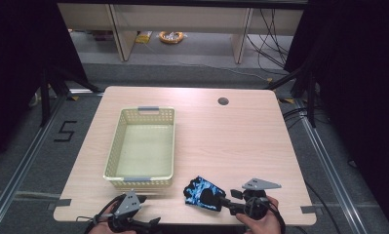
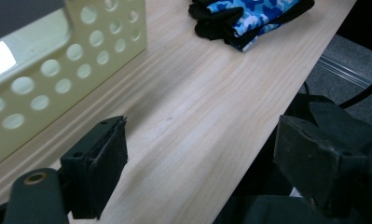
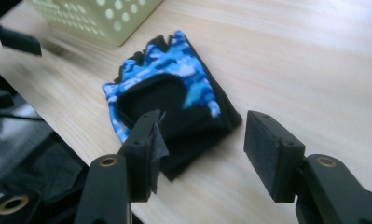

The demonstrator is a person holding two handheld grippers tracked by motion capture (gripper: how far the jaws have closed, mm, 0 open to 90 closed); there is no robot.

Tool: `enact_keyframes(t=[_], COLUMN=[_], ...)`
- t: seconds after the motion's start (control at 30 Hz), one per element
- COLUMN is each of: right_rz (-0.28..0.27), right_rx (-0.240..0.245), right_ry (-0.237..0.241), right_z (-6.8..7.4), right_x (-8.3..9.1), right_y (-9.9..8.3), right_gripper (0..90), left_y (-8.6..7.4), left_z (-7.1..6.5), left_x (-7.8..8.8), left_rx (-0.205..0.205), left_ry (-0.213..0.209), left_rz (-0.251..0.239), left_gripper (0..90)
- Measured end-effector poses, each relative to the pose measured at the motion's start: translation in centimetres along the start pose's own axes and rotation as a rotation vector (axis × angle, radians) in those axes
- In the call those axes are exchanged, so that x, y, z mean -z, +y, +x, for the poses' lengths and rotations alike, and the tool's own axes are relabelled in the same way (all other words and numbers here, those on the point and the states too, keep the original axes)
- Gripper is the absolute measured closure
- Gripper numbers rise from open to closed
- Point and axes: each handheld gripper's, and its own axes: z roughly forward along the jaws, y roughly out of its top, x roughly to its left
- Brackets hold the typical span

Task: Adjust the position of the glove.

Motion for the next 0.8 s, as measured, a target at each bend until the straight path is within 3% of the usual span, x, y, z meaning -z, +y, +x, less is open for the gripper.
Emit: enact_keyframes(t=[0.03,0.07,0.1,0.17,0.23,0.27,0.3,0.37,0.43,0.47,0.53,0.57,0.6,0.73,0.77,0.8], right_rz=[-0.005,0.004,-0.021,-0.003,0.018,0.029,0.031,0.050,0.041,0.035,0.031,0.030,0.029,0.019,0.023,0.011], right_rx=[-0.020,-0.080,-0.058,-0.064,-0.081,-0.082,-0.112,-0.091,-0.101,-0.110,-0.125,-0.126,-0.155,-0.162,-0.216,-0.181], right_ry=[-0.002,-0.002,-0.008,-0.011,-0.009,-0.008,0.013,0.011,0.012,0.040,0.040,0.038,0.042,0.067,0.082,0.072], right_z=[-0.3,-0.2,-0.7,-0.9,-1.0,-1.1,-1.0,-1.2,-1.2,-1.2,-1.2,-1.2,-1.0,-1.2,-0.9,-1.3], right_x=[0.3,0.5,0.5,0.4,0.0,-0.1,-0.5,-0.7,-1.0,-1.0,-1.0,-1.0,-1.1,-1.5,-1.6,-1.8], right_y=[-0.4,-0.6,-0.8,-1.0,-1.2,-1.3,-1.4,-1.5,-1.5,-1.5,-1.4,-1.4,-1.4,-1.4,-1.4,-1.4], right_gripper=[47.5,47.5,48.1,48.7,48.7,48.7,48.8,49.5,49.4,49.4,49.4,49.4,49.4,48.6,48.6,48.5], left_y=[0.1,0.3,0.5,0.8,1.3,1.6,1.9,2.5,3.2,3.5,4.2,4.4,4.7,5.2,5.3,5.4], left_z=[0.0,-0.2,-0.3,-0.5,-0.5,-0.6,-0.6,-0.8,-0.9,-1.1,-1.2,-1.5,-1.4,-1.8,-2.0,-2.0], left_x=[-0.2,-0.4,-0.6,-0.9,-1.3,-1.7,-1.8,-2.4,-2.9,-3.1,-3.6,-4.0,-4.2,-5.7,-6.1,-6.4], left_rx=[-0.008,0.010,-0.001,0.006,-0.016,-0.002,-0.011,-0.006,-0.038,-0.036,-0.083,-0.068,-0.096,-0.117,-0.128,-0.151], left_ry=[0.001,-0.012,-0.019,-0.027,-0.028,-0.031,-0.035,-0.059,-0.060,-0.069,-0.071,-0.077,-0.076,-0.091,-0.102,-0.109], left_rz=[-0.011,-0.020,-0.030,-0.031,-0.027,-0.031,-0.027,-0.041,-0.033,-0.040,-0.038,-0.043,-0.032,0.004,0.010,0.028], left_gripper=[17.8,18.7,20.5,21.8,23.8,24.5,25.2,26.9,28.2,29.2,31.1,31.6,32.0,34.1,35.1,36.3])
